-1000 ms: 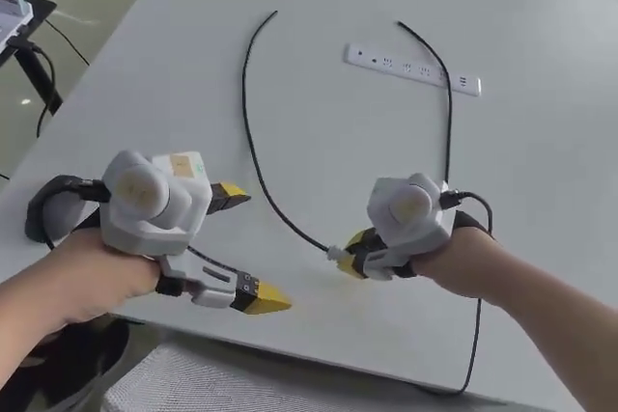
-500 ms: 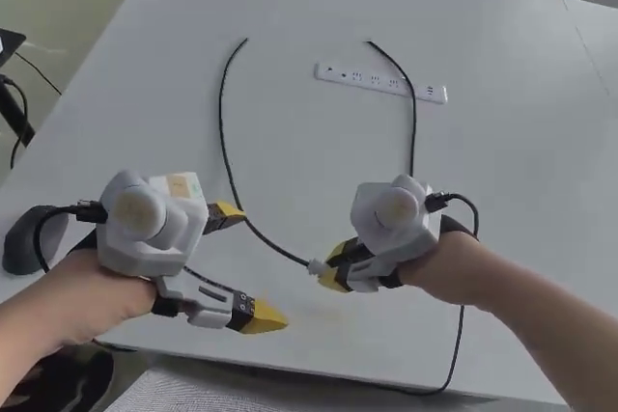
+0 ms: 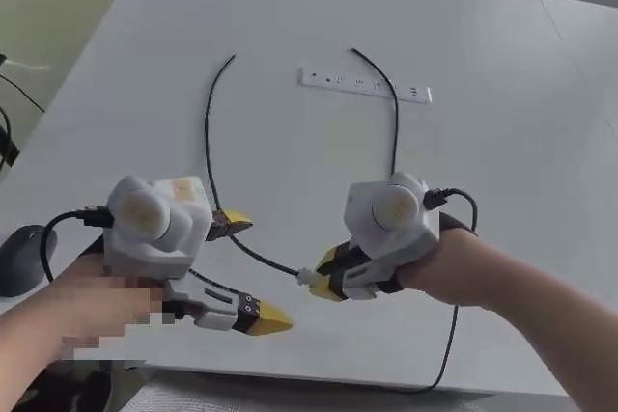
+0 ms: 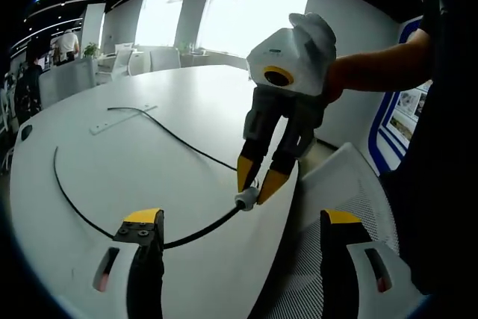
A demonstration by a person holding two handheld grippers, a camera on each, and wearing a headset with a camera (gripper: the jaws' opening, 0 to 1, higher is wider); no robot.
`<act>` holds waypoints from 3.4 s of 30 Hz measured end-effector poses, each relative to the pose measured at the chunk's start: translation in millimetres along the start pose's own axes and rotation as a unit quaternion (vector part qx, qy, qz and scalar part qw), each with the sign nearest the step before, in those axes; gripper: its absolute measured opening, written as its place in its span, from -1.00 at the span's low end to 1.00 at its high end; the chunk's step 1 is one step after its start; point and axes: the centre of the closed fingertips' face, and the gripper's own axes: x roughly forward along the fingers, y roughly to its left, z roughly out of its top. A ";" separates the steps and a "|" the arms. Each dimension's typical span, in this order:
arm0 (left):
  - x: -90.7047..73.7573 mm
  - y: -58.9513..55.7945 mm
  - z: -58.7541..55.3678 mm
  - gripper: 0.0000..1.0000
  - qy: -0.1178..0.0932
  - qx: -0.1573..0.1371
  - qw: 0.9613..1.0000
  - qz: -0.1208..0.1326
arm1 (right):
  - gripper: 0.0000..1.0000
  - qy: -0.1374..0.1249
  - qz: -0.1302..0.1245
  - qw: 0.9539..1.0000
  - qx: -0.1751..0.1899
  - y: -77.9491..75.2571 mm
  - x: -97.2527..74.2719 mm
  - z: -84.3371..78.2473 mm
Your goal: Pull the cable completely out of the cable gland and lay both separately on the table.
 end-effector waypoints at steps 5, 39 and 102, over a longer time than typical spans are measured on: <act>9.2 -1.2 4.2 0.63 -0.010 0.013 1.000 -0.015 | -0.88 0.010 0.006 1.000 -0.022 6.6 -8.8 4.6; 20.6 -38.1 18.0 -0.44 -0.037 0.047 0.994 -0.096 | -0.88 0.036 -0.005 0.993 -0.114 24.5 -39.7 13.8; 8.2 -39.1 43.1 -0.70 -0.085 0.033 0.990 -0.104 | -0.71 -0.127 0.025 0.992 0.002 12.5 -72.9 30.9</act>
